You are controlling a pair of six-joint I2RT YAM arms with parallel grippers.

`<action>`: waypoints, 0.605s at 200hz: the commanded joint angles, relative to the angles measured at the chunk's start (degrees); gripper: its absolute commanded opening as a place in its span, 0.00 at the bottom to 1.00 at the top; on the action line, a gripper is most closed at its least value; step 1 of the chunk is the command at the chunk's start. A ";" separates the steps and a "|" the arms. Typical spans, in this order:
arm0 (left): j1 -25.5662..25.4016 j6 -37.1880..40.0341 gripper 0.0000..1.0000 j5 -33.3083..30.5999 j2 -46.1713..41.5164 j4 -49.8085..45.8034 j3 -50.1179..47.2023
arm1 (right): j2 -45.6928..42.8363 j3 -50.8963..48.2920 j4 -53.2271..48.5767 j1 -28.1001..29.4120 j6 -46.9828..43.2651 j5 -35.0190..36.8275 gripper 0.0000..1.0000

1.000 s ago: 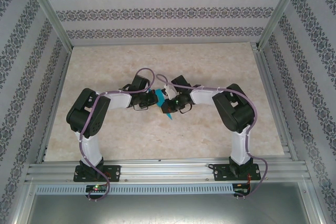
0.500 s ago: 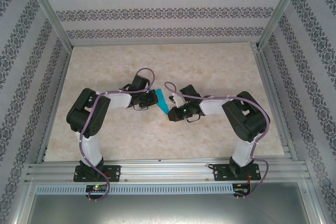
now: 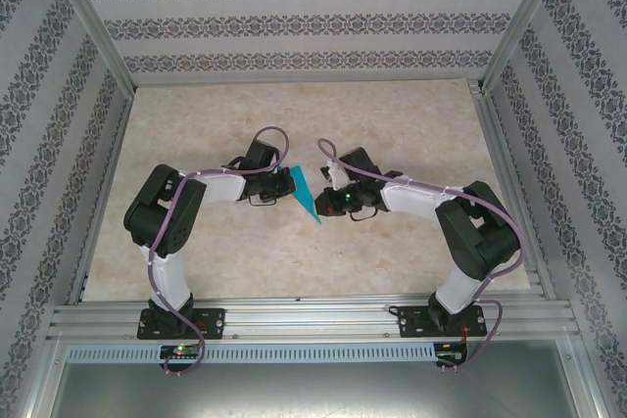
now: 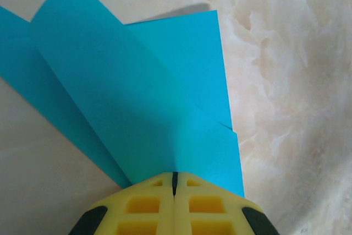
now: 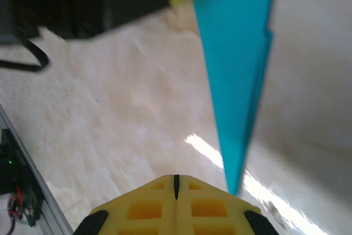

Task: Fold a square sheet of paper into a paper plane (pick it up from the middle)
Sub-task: Fold the wing for the fifth time at the center of the table.

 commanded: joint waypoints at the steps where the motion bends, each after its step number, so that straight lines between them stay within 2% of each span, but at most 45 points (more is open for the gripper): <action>1: 0.94 2.07 0.00 -3.76 3.68 -8.55 -2.33 | 4.38 3.42 1.73 0.84 2.84 2.55 0.00; 38: 0.87 2.02 0.00 -3.06 3.80 -8.63 -1.57 | 10.25 7.62 1.05 1.70 2.89 1.74 0.00; 94: 0.90 5.82 0.00 -0.92 0.93 -10.23 1.43 | 14.00 6.24 -0.44 1.39 2.38 4.16 0.00; 109: 0.93 6.48 0.04 -0.66 -1.02 -9.56 2.10 | 14.75 5.93 -0.93 1.46 2.21 4.56 0.00; 121: 0.96 6.33 0.12 -1.71 -2.71 -8.77 2.29 | 15.09 5.92 -1.31 1.46 2.10 4.71 0.00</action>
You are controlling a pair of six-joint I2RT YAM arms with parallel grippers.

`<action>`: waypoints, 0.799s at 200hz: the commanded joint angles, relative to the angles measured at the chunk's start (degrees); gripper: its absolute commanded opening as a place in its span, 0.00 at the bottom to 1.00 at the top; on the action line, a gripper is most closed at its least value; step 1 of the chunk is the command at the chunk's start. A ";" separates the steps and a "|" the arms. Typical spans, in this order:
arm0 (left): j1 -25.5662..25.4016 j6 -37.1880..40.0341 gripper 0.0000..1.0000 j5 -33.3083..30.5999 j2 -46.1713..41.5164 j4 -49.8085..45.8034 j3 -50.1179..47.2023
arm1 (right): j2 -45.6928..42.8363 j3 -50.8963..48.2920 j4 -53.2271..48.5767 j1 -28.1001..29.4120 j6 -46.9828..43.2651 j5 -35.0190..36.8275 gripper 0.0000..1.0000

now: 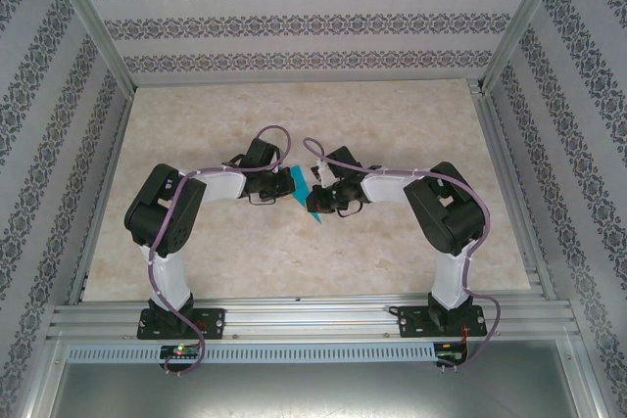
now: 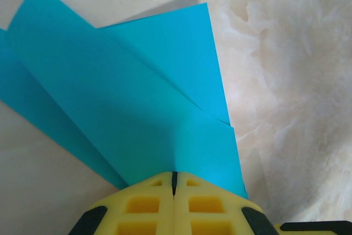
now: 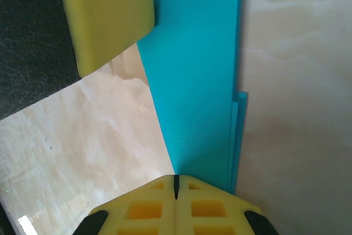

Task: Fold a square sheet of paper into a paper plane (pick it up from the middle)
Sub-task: Fold the wing for the fifth time at the center of the table.

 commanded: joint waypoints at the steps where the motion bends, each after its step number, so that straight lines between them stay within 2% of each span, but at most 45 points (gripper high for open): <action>1: 0.88 2.42 0.13 -2.29 -2.73 -5.32 0.41 | 2.49 -0.48 -2.63 0.47 -0.50 2.67 0.00; 23: 1.53 1.99 0.21 -3.25 -4.55 -3.48 0.47 | 2.68 -0.23 -4.09 0.43 -0.99 3.52 0.00; 45: 1.96 1.70 0.24 -4.09 -4.22 -3.36 1.01 | 3.11 0.14 -5.33 0.28 -1.28 4.06 0.00; 160: 1.71 2.03 0.18 6.99 -1.22 7.30 -0.90 | 4.13 0.83 -6.50 0.56 -1.33 4.32 0.00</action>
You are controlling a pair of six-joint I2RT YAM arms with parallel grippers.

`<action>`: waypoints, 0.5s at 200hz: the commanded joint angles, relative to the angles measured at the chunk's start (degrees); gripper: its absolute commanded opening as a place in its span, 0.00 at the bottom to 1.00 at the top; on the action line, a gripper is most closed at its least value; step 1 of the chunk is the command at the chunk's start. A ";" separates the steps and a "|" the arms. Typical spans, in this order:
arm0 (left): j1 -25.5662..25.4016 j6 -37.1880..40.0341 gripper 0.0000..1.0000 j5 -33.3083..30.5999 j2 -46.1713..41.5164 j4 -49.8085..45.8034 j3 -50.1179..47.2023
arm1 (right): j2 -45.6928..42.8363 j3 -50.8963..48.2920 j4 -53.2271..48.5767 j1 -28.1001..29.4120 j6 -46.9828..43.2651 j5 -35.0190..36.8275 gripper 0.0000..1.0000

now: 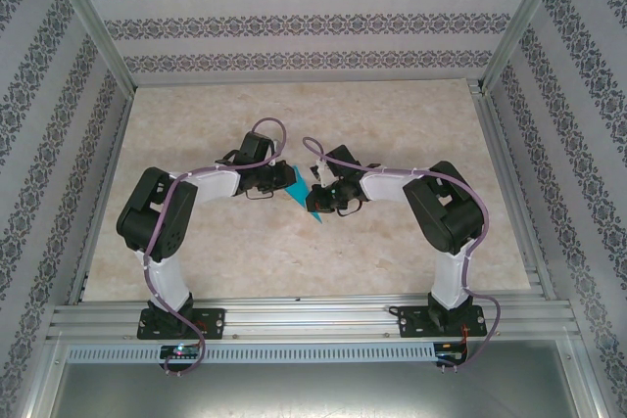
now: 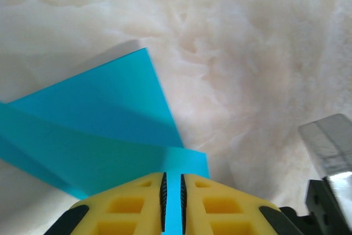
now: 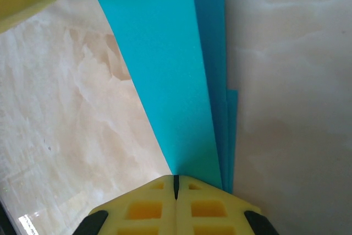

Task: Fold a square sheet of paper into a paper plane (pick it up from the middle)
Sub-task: Fold the wing for the fifth time at the center of the table.

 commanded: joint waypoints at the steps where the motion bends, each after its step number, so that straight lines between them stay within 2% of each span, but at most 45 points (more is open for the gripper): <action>1: 0.24 1.12 0.18 3.47 1.76 3.79 -0.71 | 3.47 -0.57 -4.42 0.56 -1.05 4.18 0.00; 32: -0.08 1.22 0.18 2.41 2.99 2.41 0.12 | 3.77 -0.48 -4.70 0.64 -1.01 4.09 0.00; 100: 0.05 0.00 0.12 -4.86 4.02 -1.67 0.02 | 3.16 -0.66 -4.94 0.65 -1.00 3.63 0.00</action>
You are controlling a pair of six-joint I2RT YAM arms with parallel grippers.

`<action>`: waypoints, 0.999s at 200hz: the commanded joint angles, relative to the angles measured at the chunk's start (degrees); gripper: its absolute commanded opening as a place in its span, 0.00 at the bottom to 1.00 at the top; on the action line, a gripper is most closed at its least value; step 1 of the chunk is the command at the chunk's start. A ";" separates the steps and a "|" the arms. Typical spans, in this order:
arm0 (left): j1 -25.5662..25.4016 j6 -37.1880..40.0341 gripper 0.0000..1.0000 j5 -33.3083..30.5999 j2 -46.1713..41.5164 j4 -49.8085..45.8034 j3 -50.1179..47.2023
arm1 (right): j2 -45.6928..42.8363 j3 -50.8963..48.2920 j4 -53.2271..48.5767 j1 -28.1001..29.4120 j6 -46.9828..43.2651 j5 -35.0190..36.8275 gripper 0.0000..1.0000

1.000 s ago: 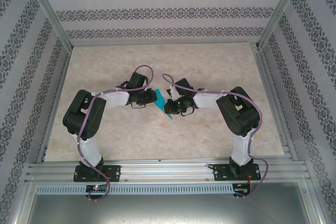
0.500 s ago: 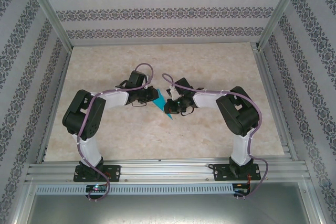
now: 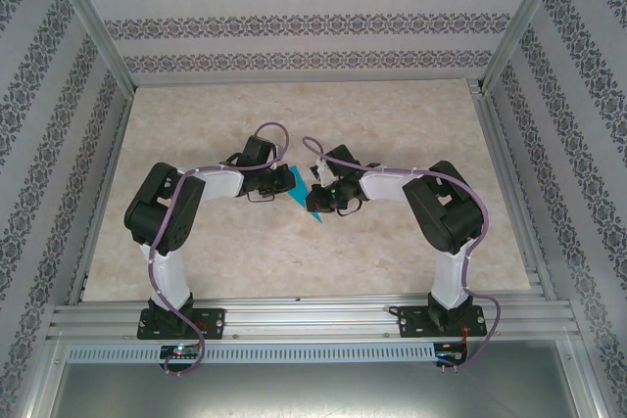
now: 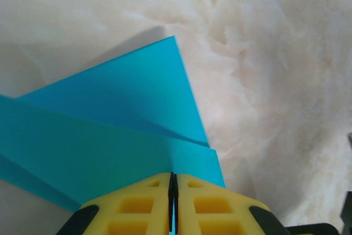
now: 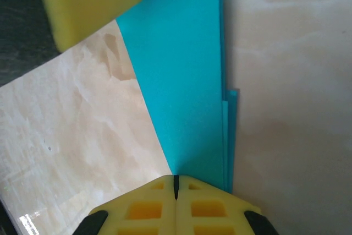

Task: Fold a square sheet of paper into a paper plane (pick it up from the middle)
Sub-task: Fold the wing for the fifth time at the center of the table.

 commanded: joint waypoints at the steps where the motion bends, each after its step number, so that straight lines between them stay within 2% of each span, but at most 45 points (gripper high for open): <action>1: 0.07 -0.03 0.12 -3.53 0.47 -2.21 -0.02 | 2.93 -0.98 -4.44 0.65 -1.00 3.73 0.00; 87: 0.07 -0.87 0.07 -4.72 1.66 -2.94 -0.59 | -0.47 4.01 -0.99 0.56 -0.88 -2.24 0.00; 143: 0.07 -0.87 0.06 -4.32 1.50 -2.38 -1.68 | 3.13 6.62 -0.66 0.33 0.75 0.29 0.00; 200: 0.13 0.07 0.08 -3.96 1.68 -2.91 -0.92 | 6.60 8.02 -4.80 0.29 -1.04 3.39 0.00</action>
